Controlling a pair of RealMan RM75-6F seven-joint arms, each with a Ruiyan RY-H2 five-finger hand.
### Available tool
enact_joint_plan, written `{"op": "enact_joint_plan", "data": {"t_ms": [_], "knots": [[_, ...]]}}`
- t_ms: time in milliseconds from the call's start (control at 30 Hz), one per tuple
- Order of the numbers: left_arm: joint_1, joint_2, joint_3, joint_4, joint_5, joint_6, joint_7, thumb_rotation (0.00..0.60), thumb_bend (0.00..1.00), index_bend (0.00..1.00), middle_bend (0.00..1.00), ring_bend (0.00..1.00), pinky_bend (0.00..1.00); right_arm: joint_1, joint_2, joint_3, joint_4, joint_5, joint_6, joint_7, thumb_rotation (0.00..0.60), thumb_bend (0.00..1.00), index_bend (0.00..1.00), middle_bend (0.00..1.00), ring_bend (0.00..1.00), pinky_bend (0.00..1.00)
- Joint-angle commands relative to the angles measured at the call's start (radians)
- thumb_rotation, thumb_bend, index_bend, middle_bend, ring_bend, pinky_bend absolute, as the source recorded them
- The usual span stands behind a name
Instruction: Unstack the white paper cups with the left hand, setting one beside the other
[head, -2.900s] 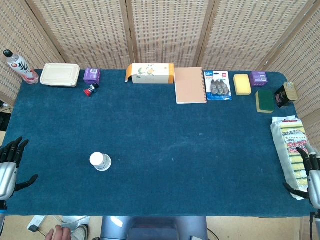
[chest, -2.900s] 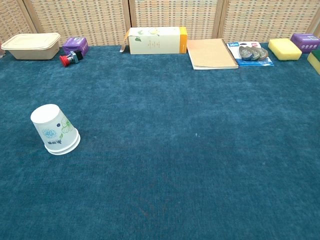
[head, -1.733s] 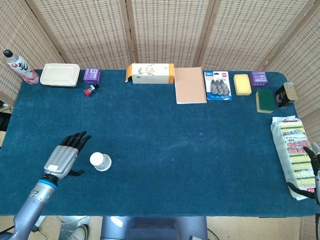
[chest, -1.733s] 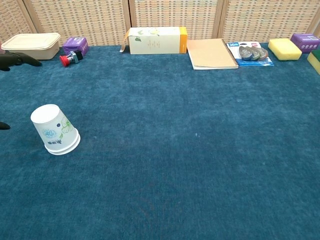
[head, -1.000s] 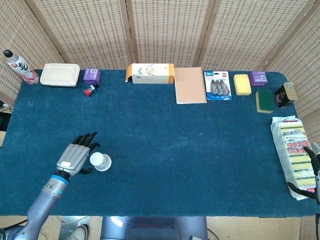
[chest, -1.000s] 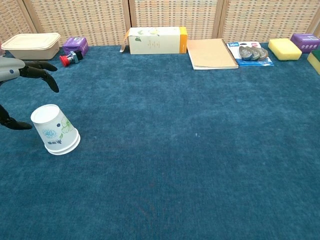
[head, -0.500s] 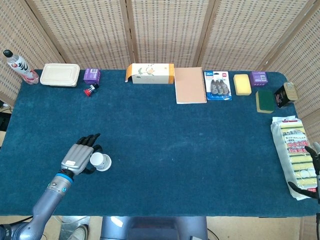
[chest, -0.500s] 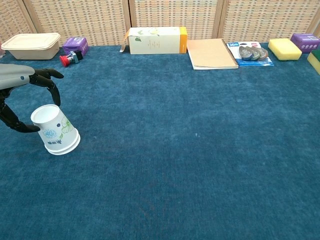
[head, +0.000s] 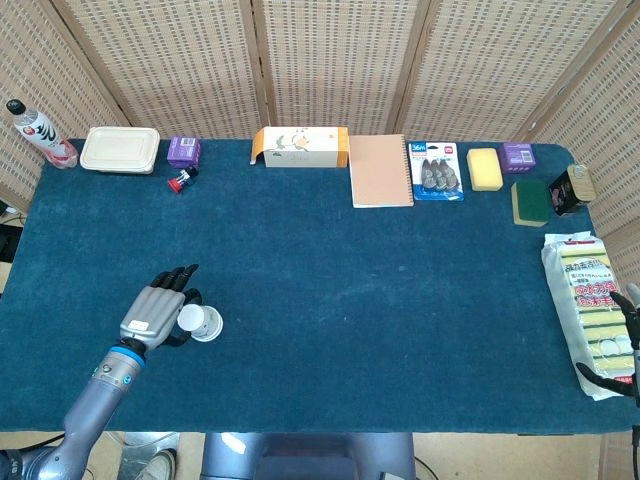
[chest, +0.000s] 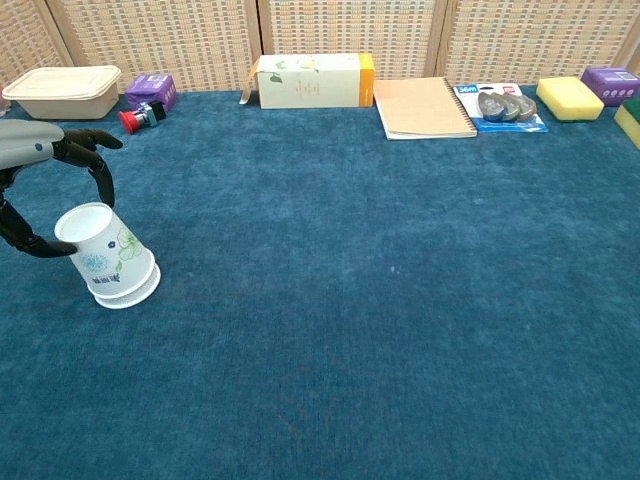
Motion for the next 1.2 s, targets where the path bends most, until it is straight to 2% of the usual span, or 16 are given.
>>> {"op": "enact_joint_plan", "data": {"t_ms": [33, 267, 433, 667, 767, 833, 1000, 1200], "knots": [[0.008, 0.032, 0.003, -0.032, 0.020, 0.017, -0.015, 0.600, 0.26, 0.41, 0.00, 0.00, 0.08, 0.001, 0.000, -0.001, 0.000, 0.000, -0.001, -0.001, 0.600, 0.00, 0.07, 0.00, 0.00, 0.00], [0.045, 0.155, 0.010, -0.127, 0.104, 0.058, -0.089, 0.600, 0.26, 0.41, 0.00, 0.00, 0.08, -0.001, -0.001, -0.002, -0.004, -0.003, 0.003, -0.009, 0.600, 0.00, 0.07, 0.00, 0.00, 0.00], [0.091, 0.257, 0.028, -0.172, 0.212, 0.072, -0.207, 0.600, 0.26, 0.41, 0.00, 0.00, 0.08, 0.001, -0.003, -0.002, -0.004, -0.001, -0.001, -0.017, 0.600, 0.00, 0.07, 0.00, 0.00, 0.00], [0.146, 0.339, 0.053, -0.166, 0.340, 0.096, -0.336, 0.600, 0.26, 0.41, 0.00, 0.00, 0.08, 0.003, -0.008, -0.006, -0.006, -0.009, -0.002, -0.034, 0.600, 0.00, 0.07, 0.00, 0.00, 0.00], [0.152, 0.344, 0.061, -0.143, 0.340, 0.084, -0.348, 0.600, 0.26, 0.41, 0.00, 0.00, 0.08, 0.003, -0.010, -0.008, -0.008, -0.012, -0.001, -0.044, 0.600, 0.00, 0.07, 0.00, 0.00, 0.00], [0.155, 0.329, 0.062, -0.100, 0.305, 0.067, -0.362, 0.600, 0.26, 0.41, 0.00, 0.00, 0.08, 0.005, -0.013, -0.011, -0.010, -0.016, -0.004, -0.052, 0.600, 0.00, 0.07, 0.00, 0.00, 0.00], [0.155, 0.228, 0.045, 0.027, 0.214, 0.065, -0.329, 0.600, 0.26, 0.41, 0.00, 0.00, 0.08, 0.008, -0.015, -0.010, -0.010, -0.008, -0.011, -0.060, 0.600, 0.00, 0.07, 0.00, 0.00, 0.00], [0.144, 0.146, 0.042, 0.105, 0.180, 0.028, -0.325, 0.600, 0.26, 0.41, 0.00, 0.00, 0.08, 0.010, -0.016, -0.011, -0.011, -0.007, -0.015, -0.065, 0.600, 0.00, 0.07, 0.00, 0.00, 0.00]]}}
